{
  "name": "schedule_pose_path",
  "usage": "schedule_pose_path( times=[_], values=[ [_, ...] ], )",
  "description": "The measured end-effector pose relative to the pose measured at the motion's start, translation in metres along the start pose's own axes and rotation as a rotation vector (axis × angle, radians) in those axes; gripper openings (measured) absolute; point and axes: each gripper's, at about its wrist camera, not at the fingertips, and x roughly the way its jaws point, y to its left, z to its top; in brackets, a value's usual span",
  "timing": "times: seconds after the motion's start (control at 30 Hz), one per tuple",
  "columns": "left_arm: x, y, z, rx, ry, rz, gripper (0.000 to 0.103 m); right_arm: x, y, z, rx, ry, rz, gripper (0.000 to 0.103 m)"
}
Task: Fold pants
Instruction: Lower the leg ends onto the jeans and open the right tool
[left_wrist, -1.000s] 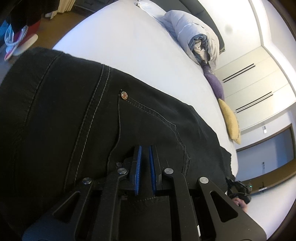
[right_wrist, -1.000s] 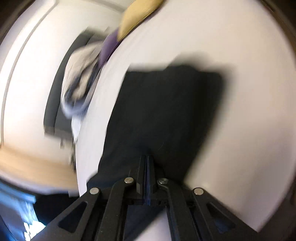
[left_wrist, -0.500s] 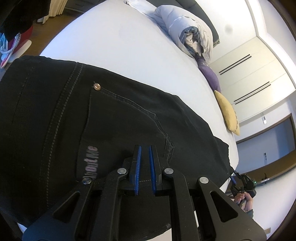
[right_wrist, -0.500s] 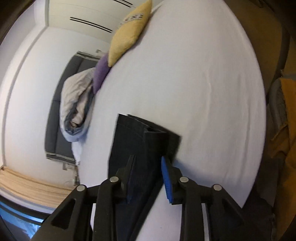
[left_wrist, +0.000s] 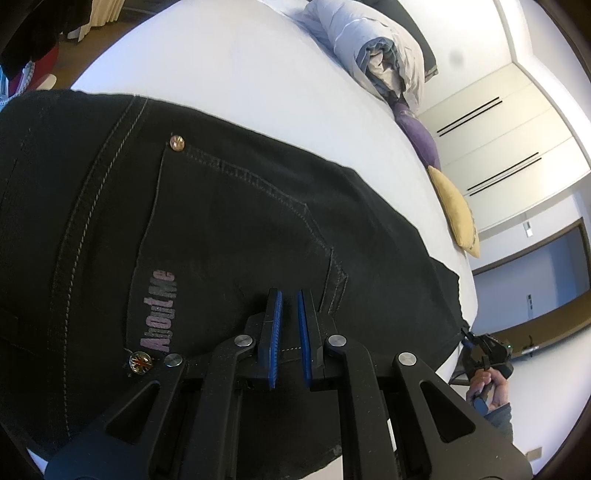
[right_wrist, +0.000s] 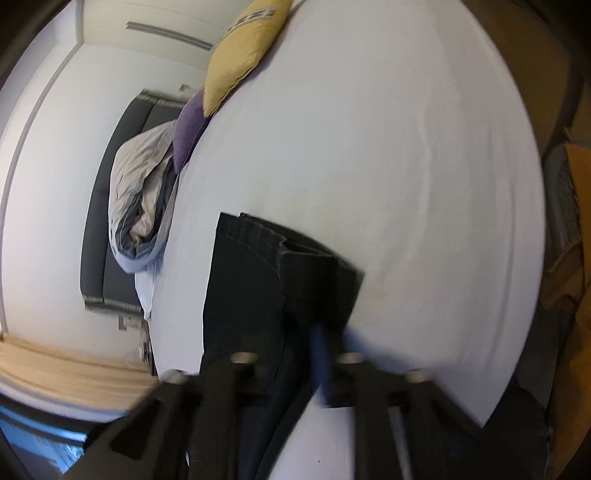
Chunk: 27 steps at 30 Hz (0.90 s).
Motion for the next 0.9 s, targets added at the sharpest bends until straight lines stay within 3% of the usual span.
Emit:
schedule_pose_path(
  times=[0.17,0.47,0.67,0.83,0.87,0.9],
  values=[
    [0.003,0.000,-0.001,0.006,0.009,0.006,0.008,-0.013,-0.010,0.000,0.016,-0.057,-0.003,0.002],
    [0.007,-0.010,-0.001,0.046,0.027,0.024,0.008,-0.006,-0.019,0.002,0.007,-0.050,-0.035,0.000],
    [0.007,-0.011,-0.004,0.038,0.024,0.001,0.008,-0.001,-0.024,0.002,0.011,-0.054,-0.033,0.000],
    [0.007,-0.039,-0.003,0.130,0.000,-0.060,0.008,-0.004,-0.018,0.001,0.004,-0.054,-0.026,0.000],
    [0.015,-0.044,-0.002,0.140,0.012,-0.055,0.009,-0.009,-0.016,0.000,0.006,-0.046,-0.040,0.001],
    [0.022,-0.046,-0.002,0.144,0.030,-0.051,0.009,-0.019,-0.012,-0.002,-0.006,-0.052,-0.076,0.011]
  ],
)
